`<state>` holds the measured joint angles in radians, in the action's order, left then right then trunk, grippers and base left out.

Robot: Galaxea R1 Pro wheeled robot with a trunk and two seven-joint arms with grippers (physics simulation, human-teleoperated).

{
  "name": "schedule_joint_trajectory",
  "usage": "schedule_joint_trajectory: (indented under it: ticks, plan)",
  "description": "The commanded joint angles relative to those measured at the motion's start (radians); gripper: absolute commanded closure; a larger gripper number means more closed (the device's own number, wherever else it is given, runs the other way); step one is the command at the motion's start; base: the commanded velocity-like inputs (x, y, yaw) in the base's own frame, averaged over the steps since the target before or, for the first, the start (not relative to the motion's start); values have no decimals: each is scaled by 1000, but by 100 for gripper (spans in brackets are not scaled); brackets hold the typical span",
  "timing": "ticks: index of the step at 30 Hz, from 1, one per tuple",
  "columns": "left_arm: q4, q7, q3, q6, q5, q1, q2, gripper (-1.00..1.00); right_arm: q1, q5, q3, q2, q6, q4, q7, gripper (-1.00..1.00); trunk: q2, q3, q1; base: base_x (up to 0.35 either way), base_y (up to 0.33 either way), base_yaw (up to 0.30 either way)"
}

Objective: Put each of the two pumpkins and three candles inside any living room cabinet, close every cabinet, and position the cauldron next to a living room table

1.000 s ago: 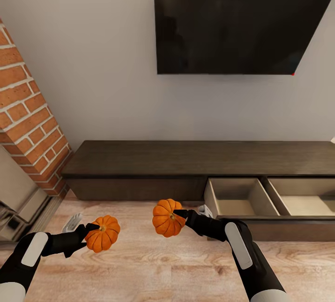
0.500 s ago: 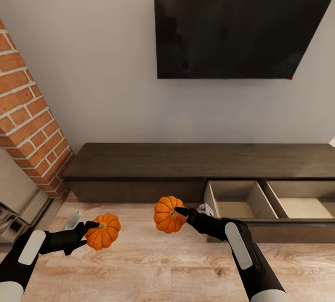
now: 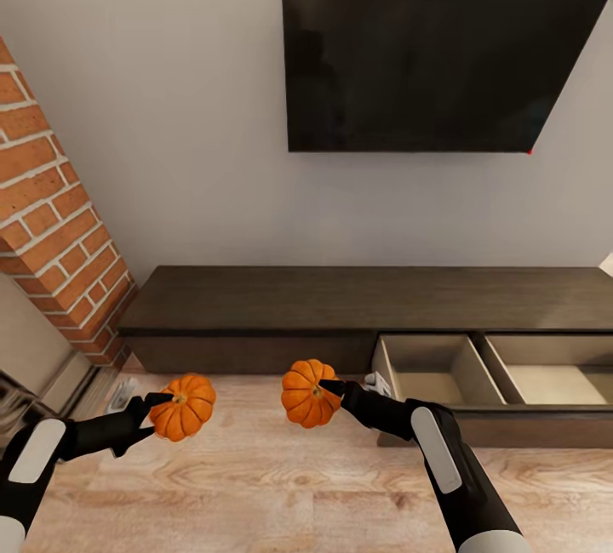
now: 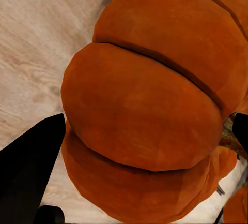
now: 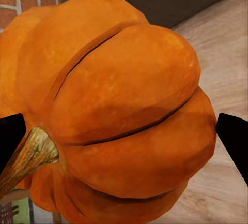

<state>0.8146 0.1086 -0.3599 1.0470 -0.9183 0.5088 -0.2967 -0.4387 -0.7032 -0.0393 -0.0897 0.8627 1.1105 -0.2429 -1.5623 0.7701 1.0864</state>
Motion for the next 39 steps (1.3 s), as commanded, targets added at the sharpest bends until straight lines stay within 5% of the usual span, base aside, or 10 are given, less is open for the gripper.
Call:
schedule_joint_trajectory:
  ticks: [1, 11, 25, 39]
  plan:
    - [0, 0, 1, 0, -12, 0, -1, 100, 0, 0, 0, 0, 0, 0, 2, 100, 7, -3, -4, 0, 0, 0]
    - [0, 13, 11, 0, -44, -1, -14, 100, 0, 9, 5, 5, 5, 13, -1, 100, 77, -35, -42, 0, 0, 0]
    - [1, 233, 88, 0, -32, -2, -57, 100, 0, 11, 6, 16, 9, 14, -6, 100, 175, -78, -96, 0, 0, 0]
    - [1, 249, 95, 0, -30, -3, -59, 100, 0, 10, 7, 15, 9, 14, -7, 100, 252, -113, -138, 0, 0, 0]
